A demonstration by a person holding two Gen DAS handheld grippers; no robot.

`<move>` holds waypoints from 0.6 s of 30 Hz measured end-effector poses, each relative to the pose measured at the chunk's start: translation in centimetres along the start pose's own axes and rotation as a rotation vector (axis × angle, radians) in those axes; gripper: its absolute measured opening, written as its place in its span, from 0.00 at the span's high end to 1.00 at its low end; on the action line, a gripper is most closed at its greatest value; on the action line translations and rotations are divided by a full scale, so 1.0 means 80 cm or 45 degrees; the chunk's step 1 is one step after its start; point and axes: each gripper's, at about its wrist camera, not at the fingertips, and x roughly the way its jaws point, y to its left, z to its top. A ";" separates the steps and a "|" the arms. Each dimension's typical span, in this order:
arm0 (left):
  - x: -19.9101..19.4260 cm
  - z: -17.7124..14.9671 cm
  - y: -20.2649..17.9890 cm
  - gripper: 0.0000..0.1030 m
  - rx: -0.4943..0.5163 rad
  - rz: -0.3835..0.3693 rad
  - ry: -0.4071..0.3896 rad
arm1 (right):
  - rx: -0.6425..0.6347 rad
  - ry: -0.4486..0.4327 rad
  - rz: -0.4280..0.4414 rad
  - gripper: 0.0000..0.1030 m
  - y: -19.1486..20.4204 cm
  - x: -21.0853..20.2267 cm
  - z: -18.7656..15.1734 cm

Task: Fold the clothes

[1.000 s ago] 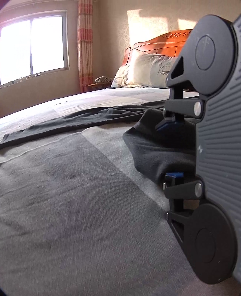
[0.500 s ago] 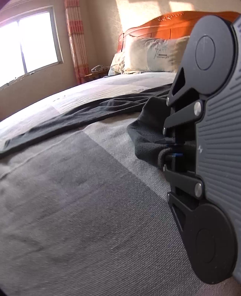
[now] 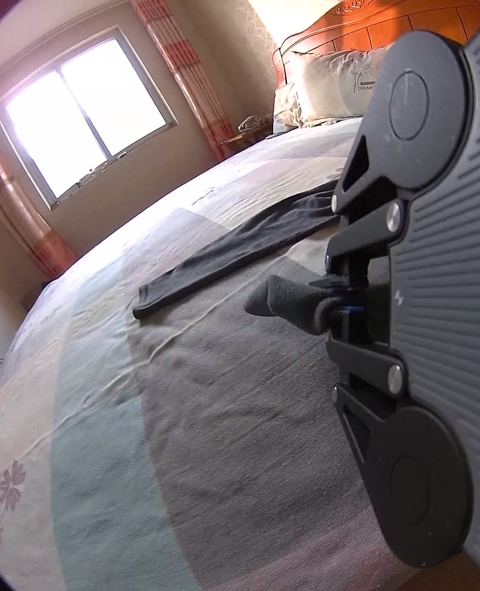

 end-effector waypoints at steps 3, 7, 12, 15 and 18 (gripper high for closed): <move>-0.010 0.004 -0.010 0.95 0.043 -0.001 -0.007 | 0.021 0.006 0.001 0.00 -0.004 -0.002 -0.001; -0.013 0.002 -0.023 0.95 0.126 0.024 0.000 | 0.111 0.002 0.012 0.00 -0.024 -0.011 -0.008; 0.001 -0.007 -0.011 0.95 0.110 0.119 0.060 | 0.306 -0.043 -0.036 0.00 -0.073 -0.029 -0.021; 0.007 -0.012 -0.002 0.95 0.080 0.145 0.087 | 0.447 -0.103 -0.051 0.00 -0.110 -0.034 -0.029; 0.011 -0.016 0.000 0.94 0.080 0.167 0.100 | 0.576 -0.216 0.047 0.01 -0.140 -0.033 -0.032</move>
